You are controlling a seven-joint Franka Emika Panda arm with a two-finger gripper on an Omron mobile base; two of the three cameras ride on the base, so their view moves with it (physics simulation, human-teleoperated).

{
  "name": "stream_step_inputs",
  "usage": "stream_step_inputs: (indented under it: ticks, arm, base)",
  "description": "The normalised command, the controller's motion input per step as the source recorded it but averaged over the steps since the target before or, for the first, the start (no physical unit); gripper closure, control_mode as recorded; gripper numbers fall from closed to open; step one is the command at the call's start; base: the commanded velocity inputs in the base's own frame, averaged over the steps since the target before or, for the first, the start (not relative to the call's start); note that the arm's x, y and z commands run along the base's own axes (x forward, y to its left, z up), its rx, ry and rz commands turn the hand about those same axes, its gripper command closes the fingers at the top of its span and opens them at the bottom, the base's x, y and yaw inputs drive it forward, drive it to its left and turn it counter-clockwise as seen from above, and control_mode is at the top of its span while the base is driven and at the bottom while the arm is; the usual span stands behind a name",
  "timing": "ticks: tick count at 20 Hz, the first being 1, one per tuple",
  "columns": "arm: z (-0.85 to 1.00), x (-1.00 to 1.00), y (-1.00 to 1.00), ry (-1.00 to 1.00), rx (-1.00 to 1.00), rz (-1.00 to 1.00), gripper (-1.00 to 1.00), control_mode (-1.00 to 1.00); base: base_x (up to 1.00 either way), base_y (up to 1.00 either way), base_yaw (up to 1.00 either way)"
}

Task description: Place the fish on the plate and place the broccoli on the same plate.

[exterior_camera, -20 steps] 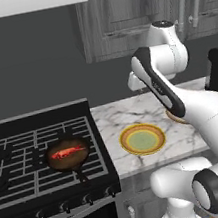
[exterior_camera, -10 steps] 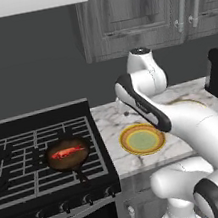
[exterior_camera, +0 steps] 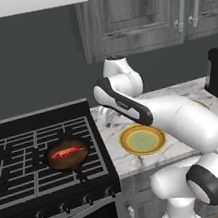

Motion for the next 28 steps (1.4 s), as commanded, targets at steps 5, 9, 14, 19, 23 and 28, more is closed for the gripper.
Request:
stream_step_inputs:
  ticks: [5, 9, 14, 19, 23, 28]
  arm:
    - [-0.05, 0.02, 0.49, -0.03, -0.06, 0.26, -1.00, -1.00]
    - [-0.32, 0.00, 0.47, -0.20, -0.05, 0.15, -1.00, -1.00]
    - [-0.25, 0.02, 0.37, -0.15, 0.00, 0.13, -1.00, -1.00]
    - [-0.26, 0.06, 0.27, -0.04, 0.00, 0.19, -1.00, -1.00]
    - [-0.28, 0.19, 0.30, 0.09, 0.00, 0.23, -1.00, -1.00]
    - [-0.37, 0.32, 0.47, 0.11, 0.00, 0.22, -1.00, -1.00]
  base:
    - [0.00, 0.00, 0.00]
    - [0.00, 0.00, 0.00]
    - [0.00, 0.00, 0.00]
    - [0.00, 0.00, 0.00]
    - [0.00, 0.00, 0.00]
    - [0.00, 0.00, 0.00]
